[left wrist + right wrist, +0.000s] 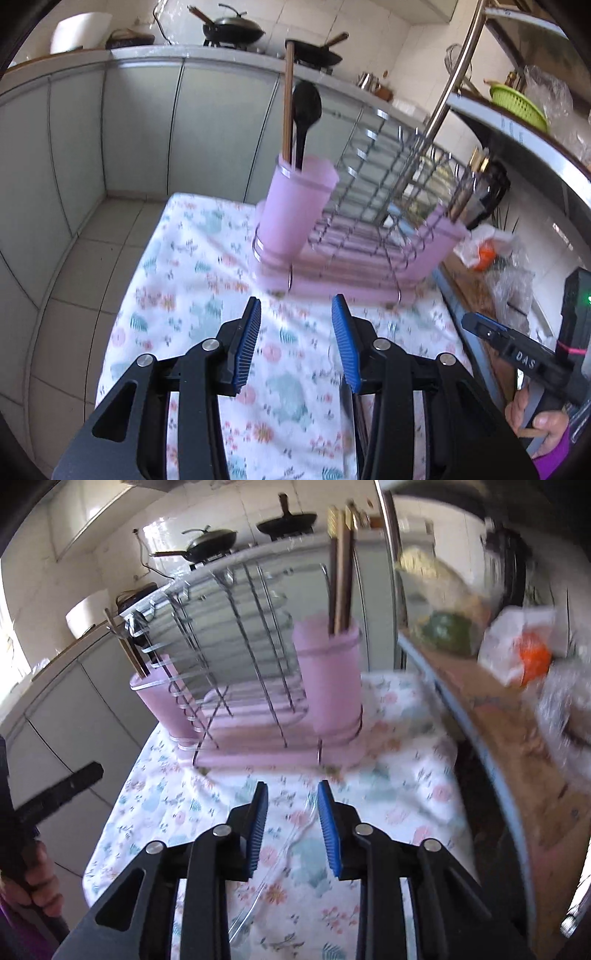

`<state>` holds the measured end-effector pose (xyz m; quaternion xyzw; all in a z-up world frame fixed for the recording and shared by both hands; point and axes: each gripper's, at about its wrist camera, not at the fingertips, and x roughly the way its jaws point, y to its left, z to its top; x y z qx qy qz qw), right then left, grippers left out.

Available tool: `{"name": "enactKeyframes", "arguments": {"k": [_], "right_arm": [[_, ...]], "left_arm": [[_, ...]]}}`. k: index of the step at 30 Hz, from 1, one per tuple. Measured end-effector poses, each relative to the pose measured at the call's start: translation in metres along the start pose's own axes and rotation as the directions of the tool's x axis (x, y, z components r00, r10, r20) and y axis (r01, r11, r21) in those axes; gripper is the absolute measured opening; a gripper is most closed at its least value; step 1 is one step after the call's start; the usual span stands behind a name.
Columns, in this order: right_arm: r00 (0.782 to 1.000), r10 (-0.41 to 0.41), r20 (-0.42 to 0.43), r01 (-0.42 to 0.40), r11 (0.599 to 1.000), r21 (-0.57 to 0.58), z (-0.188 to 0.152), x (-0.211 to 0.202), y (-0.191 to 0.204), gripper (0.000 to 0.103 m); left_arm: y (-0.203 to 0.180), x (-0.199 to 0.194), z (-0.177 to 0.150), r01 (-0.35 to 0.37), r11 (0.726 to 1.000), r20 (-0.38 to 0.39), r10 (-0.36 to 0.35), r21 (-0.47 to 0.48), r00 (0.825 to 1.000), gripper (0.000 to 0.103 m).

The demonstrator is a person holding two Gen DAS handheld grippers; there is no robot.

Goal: Organize utensils
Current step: 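Move both open tools back down toward the clear utensils on the cloth, then grasp the clear plastic spoon with left tool while right tool grasps the clear plastic fork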

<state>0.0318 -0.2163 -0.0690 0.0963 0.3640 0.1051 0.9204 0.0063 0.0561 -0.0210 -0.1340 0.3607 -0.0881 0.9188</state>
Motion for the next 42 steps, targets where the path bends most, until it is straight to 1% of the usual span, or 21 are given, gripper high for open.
{"name": "enactKeyframes", "arguments": {"k": [3, 5, 6, 9, 12, 13, 15, 17, 20, 22, 24, 28, 31, 32, 33, 34, 35, 38, 39, 42], "right_arm": [[0.999, 0.017, -0.045, -0.016, 0.999, 0.030, -0.006, 0.008, -0.008, 0.022], [0.996, 0.037, -0.079, -0.032, 0.998, 0.054, -0.010, 0.015, -0.013, 0.022], [0.994, 0.047, -0.098, -0.040, 0.997, 0.068, -0.011, 0.019, -0.015, 0.022], [0.985, 0.099, -0.143, -0.083, 0.990, 0.118, -0.018, 0.030, -0.021, 0.022], [0.976, 0.131, -0.172, -0.104, 0.982, 0.159, -0.024, 0.039, -0.027, 0.022], [0.975, 0.136, -0.177, -0.106, 0.980, 0.168, -0.025, 0.040, -0.028, 0.022], [0.972, 0.144, -0.187, -0.109, 0.977, 0.183, -0.028, 0.044, -0.032, 0.022], [0.971, 0.149, -0.189, -0.111, 0.975, 0.195, -0.031, 0.046, -0.035, 0.022], [0.969, 0.154, -0.192, -0.114, 0.972, 0.205, -0.034, 0.048, -0.039, 0.022], [0.969, 0.156, -0.193, -0.114, 0.971, 0.210, -0.035, 0.048, -0.041, 0.022], [0.967, 0.158, -0.199, -0.115, 0.970, 0.213, -0.035, 0.052, -0.042, 0.022], [0.965, 0.164, -0.207, -0.118, 0.969, 0.216, -0.034, 0.056, -0.043, 0.022], [0.961, 0.178, -0.210, -0.126, 0.963, 0.236, -0.031, 0.060, -0.048, 0.022], [0.960, 0.184, -0.212, -0.130, 0.961, 0.246, -0.030, 0.061, -0.049, 0.022], [0.958, 0.192, -0.214, -0.134, 0.957, 0.258, -0.028, 0.064, -0.051, 0.022], [0.956, 0.199, -0.217, -0.137, 0.953, 0.269, -0.026, 0.066, -0.052, 0.025], [0.954, 0.204, -0.220, -0.140, 0.951, 0.275, -0.024, 0.068, -0.053, 0.025], [0.944, 0.218, -0.249, -0.142, 0.947, 0.289, -0.017, 0.080, -0.052, 0.026], [0.941, 0.219, -0.257, -0.142, 0.947, 0.290, -0.015, 0.085, -0.051, 0.026], [0.936, 0.194, -0.293, -0.111, 0.955, 0.276, -0.010, 0.100, -0.046, 0.028]], "left_arm": [[-0.001, 0.007, -0.007, 0.021, 1.000, -0.051, -0.021, -0.002, 0.998, 0.040], [-0.003, 0.017, -0.011, 0.051, 0.999, -0.104, -0.053, -0.019, 0.993, 0.040], [-0.005, 0.024, -0.015, 0.071, 0.997, -0.143, -0.074, -0.030, 0.987, 0.040], [-0.020, 0.044, -0.024, 0.090, 0.996, -0.238, -0.090, -0.010, 0.967, 0.040], [-0.034, 0.066, -0.028, 0.072, 0.997, -0.296, -0.059, 0.034, 0.953, 0.040], [-0.039, 0.078, -0.028, 0.067, 0.997, -0.324, -0.048, 0.048, 0.945, 0.040], [-0.045, 0.096, -0.027, 0.052, 0.997, -0.363, -0.029, 0.054, 0.931, 0.040], [-0.050, 0.110, -0.026, 0.040, 0.997, -0.388, -0.011, 0.067, 0.921, 0.040], [-0.056, 0.128, -0.028, 0.019, 0.996, -0.441, 0.023, 0.091, 0.897, 0.040], [-0.058, 0.137, -0.030, 0.022, 0.996, -0.473, 0.021, 0.084, 0.881, 0.040], [-0.058, 0.143, -0.030, 0.026, 0.998, -0.486, 0.009, 0.065, 0.874, 0.040], [-0.057, 0.149, -0.030, 0.013, 0.999, -0.490, 0.012, 0.046, 0.871, 0.040], [-0.053, 0.148, -0.027, 0.027, 0.999, -0.487, -0.007, 0.035, 0.874, 0.040], [-0.051, 0.147, -0.027, 0.029, 0.999, -0.479, -0.012, 0.029, 0.878, 0.031], [-0.048, 0.145, -0.027, 0.020, 0.999, -0.468, -0.004, 0.030, 0.884, 0.031], [-0.044, 0.142, -0.026, 0.021, 0.999, -0.453, -0.007, 0.025, 0.892, 0.031], [-0.040, 0.139, -0.025, 0.021, 1.000, -0.447, -0.012, 0.015, 0.895, 0.031], [-0.033, 0.129, -0.022, 0.013, 1.000, -0.414, -0.010, 0.005, 0.910, 0.031], [-0.029, 0.123, -0.019, 0.012, 1.000, -0.396, -0.011, 0.001, 0.918, 0.031], [-0.023, 0.108, -0.014, 0.014, 1.000, -0.354, -0.016, -0.008, 0.935, 0.031]]}}
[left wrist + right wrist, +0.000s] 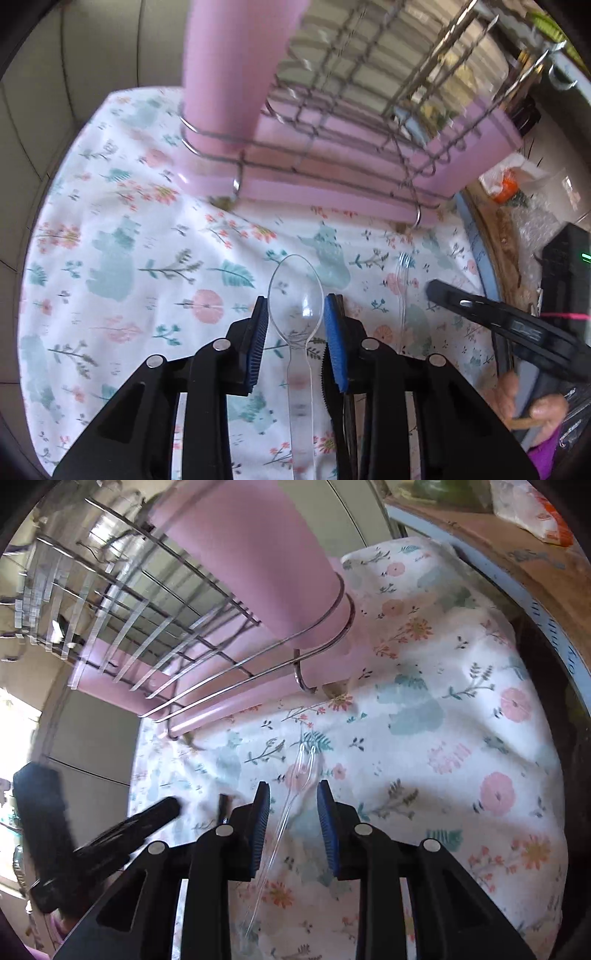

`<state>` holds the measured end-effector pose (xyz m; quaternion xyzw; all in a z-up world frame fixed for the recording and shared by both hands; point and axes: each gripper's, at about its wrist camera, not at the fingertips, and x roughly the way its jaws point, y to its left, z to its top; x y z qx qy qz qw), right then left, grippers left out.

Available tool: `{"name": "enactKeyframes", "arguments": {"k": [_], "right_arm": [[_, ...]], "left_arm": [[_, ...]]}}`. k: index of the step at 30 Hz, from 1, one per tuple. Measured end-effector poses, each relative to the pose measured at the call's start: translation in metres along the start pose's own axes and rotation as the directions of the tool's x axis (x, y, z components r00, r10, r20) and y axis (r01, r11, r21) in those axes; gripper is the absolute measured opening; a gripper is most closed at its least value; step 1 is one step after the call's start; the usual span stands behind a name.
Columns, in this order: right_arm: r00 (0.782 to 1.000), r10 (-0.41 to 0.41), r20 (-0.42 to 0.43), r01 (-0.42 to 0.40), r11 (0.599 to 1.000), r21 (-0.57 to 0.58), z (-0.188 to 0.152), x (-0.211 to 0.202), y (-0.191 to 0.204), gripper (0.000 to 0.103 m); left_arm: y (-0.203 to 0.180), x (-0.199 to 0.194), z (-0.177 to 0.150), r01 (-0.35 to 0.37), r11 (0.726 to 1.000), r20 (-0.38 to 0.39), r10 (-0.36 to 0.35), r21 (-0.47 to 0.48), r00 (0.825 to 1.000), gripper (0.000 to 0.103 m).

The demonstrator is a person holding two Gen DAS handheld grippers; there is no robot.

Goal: Organize utensils
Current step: 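Grasp the clear plastic spoon with left tool while right tool grasps the clear plastic fork, then lift the clear spoon with left tool while right tool carries the clear fork to the cup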

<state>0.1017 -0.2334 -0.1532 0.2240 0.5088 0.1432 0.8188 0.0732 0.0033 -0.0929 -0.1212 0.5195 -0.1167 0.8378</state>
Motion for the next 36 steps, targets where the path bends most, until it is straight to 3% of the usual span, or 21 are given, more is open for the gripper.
{"name": "enactKeyframes", "arguments": {"k": [4, 11, 14, 22, 26, 36], "right_arm": [[0.996, -0.082, -0.042, 0.081, 0.996, -0.031, 0.007, 0.022, 0.007, 0.032], [0.985, -0.170, -0.026, 0.167, 0.982, -0.089, 0.011, 0.036, 0.026, 0.032], [0.983, -0.185, -0.005, 0.184, 0.977, -0.105, 0.006, 0.037, 0.030, 0.017], [0.989, -0.131, 0.062, 0.135, 0.988, -0.077, -0.008, 0.021, 0.028, 0.013], [0.990, -0.095, 0.102, 0.102, 0.993, -0.062, -0.013, 0.006, 0.029, 0.013], [0.967, -0.034, 0.252, 0.074, 0.986, -0.151, -0.015, -0.037, 0.059, 0.013]], "left_arm": [[0.005, -0.021, -0.003, 0.019, 1.000, 0.061, -0.020, 0.006, 0.998, 0.031], [0.002, -0.038, -0.007, -0.008, 0.999, 0.118, 0.003, 0.043, 0.993, 0.031], [0.004, -0.044, -0.011, -0.010, 0.999, 0.131, 0.004, 0.047, 0.991, 0.031], [0.004, -0.063, -0.021, -0.048, 0.998, 0.228, 0.041, 0.027, 0.973, 0.031], [0.007, -0.077, -0.028, -0.095, 0.995, 0.286, 0.085, 0.020, 0.954, 0.031], [0.019, -0.116, -0.036, -0.116, 0.992, 0.395, 0.127, -0.051, 0.910, 0.031]]}}
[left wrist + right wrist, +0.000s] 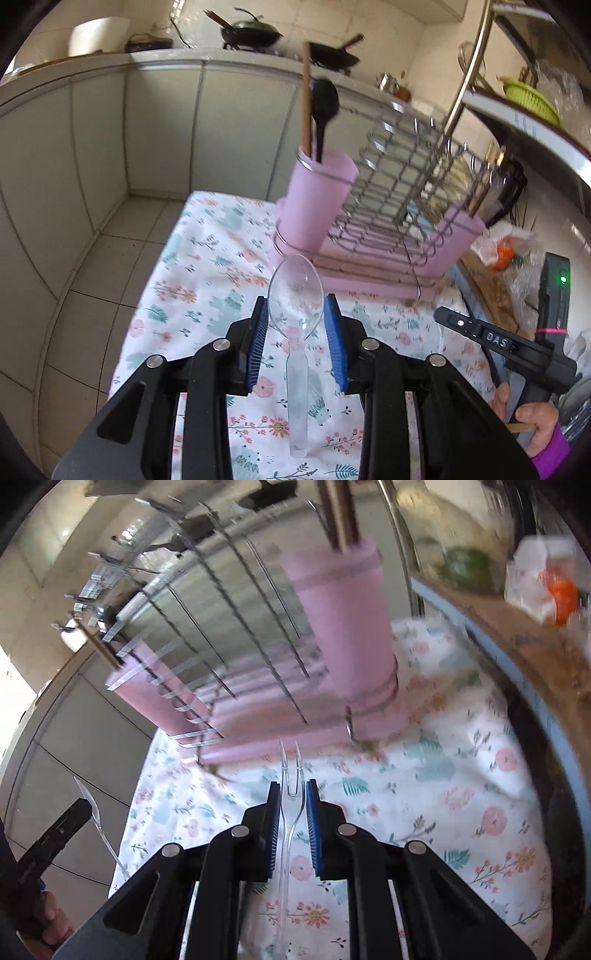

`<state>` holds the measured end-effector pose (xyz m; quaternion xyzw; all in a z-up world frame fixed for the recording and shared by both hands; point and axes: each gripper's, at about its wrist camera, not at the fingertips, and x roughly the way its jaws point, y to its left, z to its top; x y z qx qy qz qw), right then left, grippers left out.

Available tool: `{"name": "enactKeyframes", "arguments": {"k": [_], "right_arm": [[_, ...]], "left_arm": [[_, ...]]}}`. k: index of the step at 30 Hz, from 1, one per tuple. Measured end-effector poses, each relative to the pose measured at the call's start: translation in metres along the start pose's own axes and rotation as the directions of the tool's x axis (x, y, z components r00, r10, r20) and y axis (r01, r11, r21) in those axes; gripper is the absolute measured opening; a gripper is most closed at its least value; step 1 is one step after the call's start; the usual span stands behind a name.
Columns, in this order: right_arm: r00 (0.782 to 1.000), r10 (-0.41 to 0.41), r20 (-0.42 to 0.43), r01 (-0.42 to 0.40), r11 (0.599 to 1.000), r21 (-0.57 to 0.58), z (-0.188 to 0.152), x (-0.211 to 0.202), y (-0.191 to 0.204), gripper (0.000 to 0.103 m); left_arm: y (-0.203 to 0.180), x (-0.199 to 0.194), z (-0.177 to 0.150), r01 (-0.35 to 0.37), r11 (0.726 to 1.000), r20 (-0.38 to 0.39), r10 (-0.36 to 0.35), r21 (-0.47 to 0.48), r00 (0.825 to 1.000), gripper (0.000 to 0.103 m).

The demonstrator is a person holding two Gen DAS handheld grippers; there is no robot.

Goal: Organize utensils
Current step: 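Lift the clear spoon with left tool while right tool carries the clear fork to the cup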

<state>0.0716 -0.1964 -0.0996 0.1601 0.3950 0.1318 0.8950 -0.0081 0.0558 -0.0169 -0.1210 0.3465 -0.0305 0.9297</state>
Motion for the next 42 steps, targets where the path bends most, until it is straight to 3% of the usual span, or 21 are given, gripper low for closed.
{"name": "enactKeyframes", "arguments": {"k": [3, 6, 13, 23, 28, 33, 37, 42], "right_arm": [[0.999, 0.008, 0.051, -0.006, 0.999, -0.044, 0.006, -0.016, 0.011, 0.013], [0.994, 0.023, 0.104, -0.013, 0.996, -0.090, 0.011, -0.034, 0.022, 0.013], [0.975, 0.040, 0.220, 0.000, 0.984, -0.176, 0.011, -0.075, 0.034, 0.013], [0.939, 0.059, 0.339, 0.005, 0.982, -0.186, 0.029, -0.114, 0.028, 0.013], [0.916, 0.068, 0.396, 0.008, 0.982, -0.188, 0.050, -0.132, 0.026, 0.013], [0.890, 0.075, 0.449, 0.012, 0.982, -0.190, 0.071, -0.147, 0.022, 0.013], [0.871, 0.078, 0.486, 0.020, 0.981, -0.193, 0.087, -0.159, 0.019, 0.013], [0.831, 0.067, 0.553, 0.050, 0.980, -0.194, 0.110, -0.174, 0.020, 0.013]], "left_arm": [[0.003, -0.014, 0.003, -0.043, 0.999, 0.060, 0.044, -0.013, 0.997, 0.031], [0.004, -0.024, 0.005, -0.039, 0.999, 0.090, 0.041, -0.026, 0.995, 0.031], [-0.002, -0.028, 0.011, -0.047, 0.999, 0.112, 0.049, -0.016, 0.992, 0.031], [-0.012, -0.028, 0.030, -0.019, 1.000, 0.155, 0.016, 0.018, 0.988, 0.031], [-0.009, -0.037, 0.059, 0.033, 0.999, 0.223, -0.034, 0.005, 0.974, 0.031], [-0.010, -0.043, 0.089, 0.102, 0.995, 0.303, -0.096, -0.006, 0.948, 0.031], [-0.016, -0.049, 0.111, 0.111, 0.994, 0.358, -0.106, 0.006, 0.928, 0.031], [-0.027, -0.046, 0.138, 0.119, 0.993, 0.414, -0.116, 0.018, 0.903, 0.031]]}}
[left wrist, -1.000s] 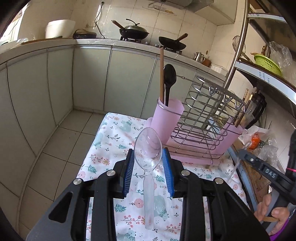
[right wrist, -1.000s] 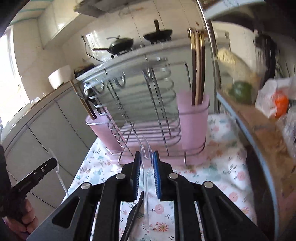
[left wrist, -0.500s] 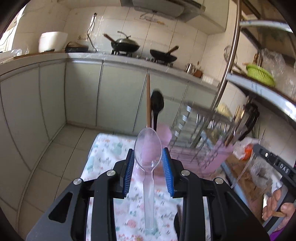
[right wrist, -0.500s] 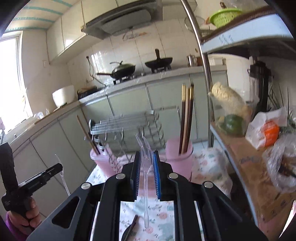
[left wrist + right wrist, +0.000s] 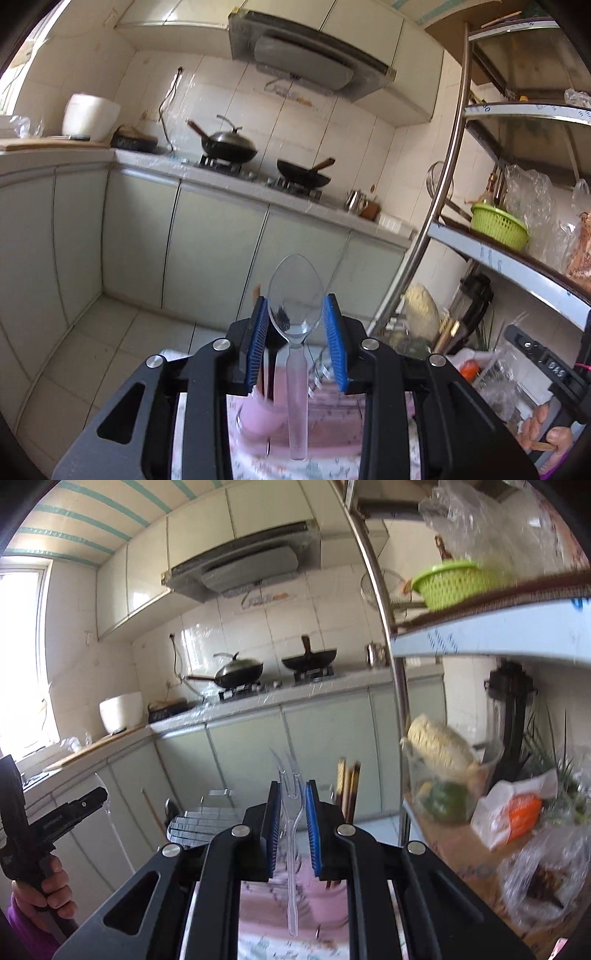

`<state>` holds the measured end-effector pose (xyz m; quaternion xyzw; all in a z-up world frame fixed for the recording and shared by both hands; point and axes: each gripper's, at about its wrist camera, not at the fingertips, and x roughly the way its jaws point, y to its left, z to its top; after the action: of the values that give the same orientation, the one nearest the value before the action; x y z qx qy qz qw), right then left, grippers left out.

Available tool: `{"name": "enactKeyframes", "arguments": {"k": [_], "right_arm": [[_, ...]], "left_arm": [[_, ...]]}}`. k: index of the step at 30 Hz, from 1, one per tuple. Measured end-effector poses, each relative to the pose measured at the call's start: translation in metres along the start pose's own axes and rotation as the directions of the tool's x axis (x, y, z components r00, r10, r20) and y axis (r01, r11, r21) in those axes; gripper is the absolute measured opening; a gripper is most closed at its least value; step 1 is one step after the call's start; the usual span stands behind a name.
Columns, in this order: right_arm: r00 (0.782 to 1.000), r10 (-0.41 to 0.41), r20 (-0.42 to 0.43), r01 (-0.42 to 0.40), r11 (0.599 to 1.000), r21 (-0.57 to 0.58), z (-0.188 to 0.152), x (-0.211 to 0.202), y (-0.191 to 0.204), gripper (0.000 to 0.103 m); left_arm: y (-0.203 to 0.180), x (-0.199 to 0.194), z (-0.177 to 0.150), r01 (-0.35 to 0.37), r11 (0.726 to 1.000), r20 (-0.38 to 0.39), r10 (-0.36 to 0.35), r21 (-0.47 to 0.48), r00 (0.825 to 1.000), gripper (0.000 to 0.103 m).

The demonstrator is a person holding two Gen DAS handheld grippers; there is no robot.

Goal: Organize utensils
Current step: 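Lift the clear spoon with left tool while right tool carries the clear fork to the cup, then lower the clear spoon into the pink cup with left tool while right tool releases the fork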

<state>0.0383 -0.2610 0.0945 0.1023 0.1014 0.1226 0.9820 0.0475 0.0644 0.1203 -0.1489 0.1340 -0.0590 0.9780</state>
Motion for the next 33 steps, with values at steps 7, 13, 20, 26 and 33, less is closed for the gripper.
{"name": "enactKeyframes", "arguments": {"k": [7, 13, 20, 26, 33], "right_arm": [[0.995, -0.045, 0.089, 0.048, 0.998, -0.027, 0.026, 0.005, -0.008, 0.013], [0.993, -0.080, 0.082, 0.082, 0.996, -0.020, 0.025, 0.029, -0.019, 0.013], [0.993, -0.117, 0.032, 0.119, 0.990, -0.072, 0.005, 0.058, -0.018, 0.013], [0.992, -0.120, -0.033, 0.118, 0.992, -0.047, -0.018, 0.069, -0.025, 0.013], [0.985, -0.122, -0.120, 0.121, 0.993, -0.017, -0.047, 0.082, -0.032, 0.013]], "left_arm": [[-0.009, 0.034, 0.010, -0.033, 0.999, 0.067, 0.031, 0.030, 0.997, 0.031], [-0.003, 0.060, -0.001, -0.102, 0.994, 0.099, 0.097, 0.047, 0.990, 0.031], [0.009, 0.071, -0.011, -0.096, 0.995, 0.098, 0.093, 0.027, 0.991, 0.031], [0.014, 0.072, -0.025, -0.080, 0.996, 0.080, 0.077, 0.036, 0.994, 0.031], [0.019, 0.077, -0.047, -0.057, 0.998, 0.028, 0.056, 0.030, 0.998, 0.031]]}}
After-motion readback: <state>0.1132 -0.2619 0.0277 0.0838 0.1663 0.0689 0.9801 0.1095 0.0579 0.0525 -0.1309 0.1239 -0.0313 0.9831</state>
